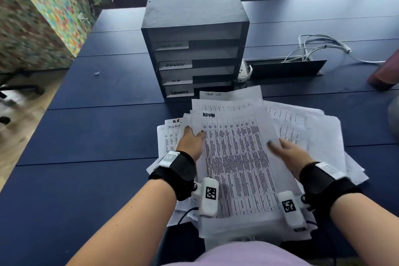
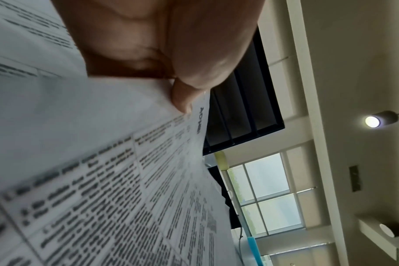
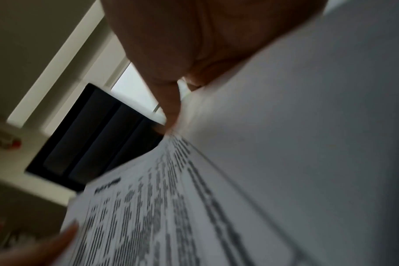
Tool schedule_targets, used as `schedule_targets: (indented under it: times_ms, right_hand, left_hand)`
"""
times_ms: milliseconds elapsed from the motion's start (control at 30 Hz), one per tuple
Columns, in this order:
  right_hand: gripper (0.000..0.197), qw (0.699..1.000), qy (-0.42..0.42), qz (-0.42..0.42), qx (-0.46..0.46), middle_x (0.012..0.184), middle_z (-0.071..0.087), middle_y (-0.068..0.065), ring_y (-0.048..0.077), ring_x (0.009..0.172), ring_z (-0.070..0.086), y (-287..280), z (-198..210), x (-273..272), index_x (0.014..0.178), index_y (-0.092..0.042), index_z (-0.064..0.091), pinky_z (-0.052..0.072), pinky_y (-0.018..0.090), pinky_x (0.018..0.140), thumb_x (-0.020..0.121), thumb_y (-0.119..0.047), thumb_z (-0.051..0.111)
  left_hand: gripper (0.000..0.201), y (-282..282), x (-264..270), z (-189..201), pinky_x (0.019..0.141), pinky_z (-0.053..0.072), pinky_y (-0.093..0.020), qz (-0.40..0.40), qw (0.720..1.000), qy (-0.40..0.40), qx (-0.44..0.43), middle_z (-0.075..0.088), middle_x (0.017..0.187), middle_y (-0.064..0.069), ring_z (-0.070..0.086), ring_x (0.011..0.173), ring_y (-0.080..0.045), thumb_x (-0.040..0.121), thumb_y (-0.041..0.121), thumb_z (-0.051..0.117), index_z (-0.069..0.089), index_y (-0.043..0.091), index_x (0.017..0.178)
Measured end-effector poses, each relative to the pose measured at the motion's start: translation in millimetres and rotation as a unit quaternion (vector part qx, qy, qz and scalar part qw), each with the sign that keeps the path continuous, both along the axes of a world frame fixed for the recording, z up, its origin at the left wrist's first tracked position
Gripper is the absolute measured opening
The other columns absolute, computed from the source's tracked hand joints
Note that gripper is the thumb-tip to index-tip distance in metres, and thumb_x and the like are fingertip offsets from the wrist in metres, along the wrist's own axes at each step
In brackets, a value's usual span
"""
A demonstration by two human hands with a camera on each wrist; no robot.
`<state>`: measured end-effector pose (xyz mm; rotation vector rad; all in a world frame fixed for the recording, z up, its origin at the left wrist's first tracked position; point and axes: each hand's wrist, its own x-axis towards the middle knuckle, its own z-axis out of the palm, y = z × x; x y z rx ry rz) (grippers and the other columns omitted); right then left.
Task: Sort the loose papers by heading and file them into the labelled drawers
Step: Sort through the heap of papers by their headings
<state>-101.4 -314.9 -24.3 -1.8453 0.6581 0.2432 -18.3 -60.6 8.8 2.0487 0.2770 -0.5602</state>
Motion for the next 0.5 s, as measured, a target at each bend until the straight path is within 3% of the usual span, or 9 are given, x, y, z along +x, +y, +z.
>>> schedule_targets:
  times_ms: [67,133,200,233,300,400,500]
  right_hand:
    - [0.040,1.000,-0.002,0.019,0.000,0.105,0.068,0.007,0.026,0.094,0.065,0,-2,-1,0.120,-0.012,0.058,0.051,0.045,0.089,0.082,-0.021,0.068]
    - [0.033,1.000,-0.009,0.009,-0.013,0.100,0.068,0.009,0.027,0.089,0.065,-3,-1,1,0.113,-0.012,0.060,0.052,0.043,0.086,0.082,-0.010,0.067]
    - [0.033,1.000,-0.015,-0.017,-0.021,0.099,0.067,0.011,0.026,0.086,0.063,-11,-3,4,0.115,-0.009,0.059,0.050,0.037,0.084,0.083,-0.004,0.065]
    - [0.034,0.999,-0.016,-0.026,-0.025,0.098,0.066,0.012,0.026,0.085,0.062,-17,-4,5,0.116,-0.008,0.059,0.048,0.035,0.083,0.083,-0.002,0.064]
    - [0.036,0.998,-0.011,-0.028,-0.048,0.098,0.065,0.012,0.026,0.088,0.061,-28,-9,7,0.117,-0.007,0.059,0.047,0.035,0.086,0.082,-0.003,0.065]
    - [0.039,0.997,0.000,-0.029,-0.065,0.096,0.065,0.009,0.024,0.090,0.061,-39,-20,7,0.119,-0.012,0.059,0.046,0.034,0.089,0.082,-0.005,0.067]
    - [0.039,0.997,-0.002,-0.027,-0.068,0.095,0.064,0.009,0.021,0.086,0.059,-40,-24,6,0.120,-0.012,0.059,0.044,0.031,0.085,0.082,-0.005,0.066]
  left_hand:
    - [0.044,3,2,-9,0.102,0.039,-0.035,-0.032,0.999,0.010,0.022,0.050,0.137,-0.016,0.049,0.122,-0.032,0.099,0.034,0.040,0.041,0.007,0.134]
    - [0.035,10,6,-17,0.091,0.049,-0.032,-0.032,0.999,-0.001,0.032,0.059,0.126,-0.015,0.058,0.106,-0.032,0.099,0.028,0.040,0.054,0.008,0.124]
    - [0.028,23,10,-24,0.073,0.052,-0.025,0.007,1.000,-0.004,0.019,0.065,0.116,-0.011,0.062,0.089,-0.033,0.098,0.016,0.041,0.065,0.012,0.112]
    - [0.025,31,12,-29,0.074,0.051,-0.026,0.033,0.999,-0.004,0.020,0.067,0.115,-0.009,0.062,0.092,-0.034,0.095,0.014,0.046,0.069,0.017,0.103]
    - [0.018,50,18,-36,0.088,0.049,-0.028,0.068,0.994,-0.004,0.087,0.066,0.115,-0.006,0.059,0.105,-0.030,0.087,0.021,0.055,0.072,0.027,0.089]
    - [0.028,82,22,-38,0.095,0.041,-0.035,0.074,0.965,0.011,0.250,0.056,0.121,-0.014,0.048,0.113,-0.036,0.086,0.026,0.048,0.068,0.025,0.106]
    - [0.028,111,23,-38,0.087,0.044,-0.033,0.006,0.953,0.043,0.300,0.062,0.114,-0.014,0.055,0.108,-0.034,0.084,0.019,0.048,0.066,0.015,0.105]
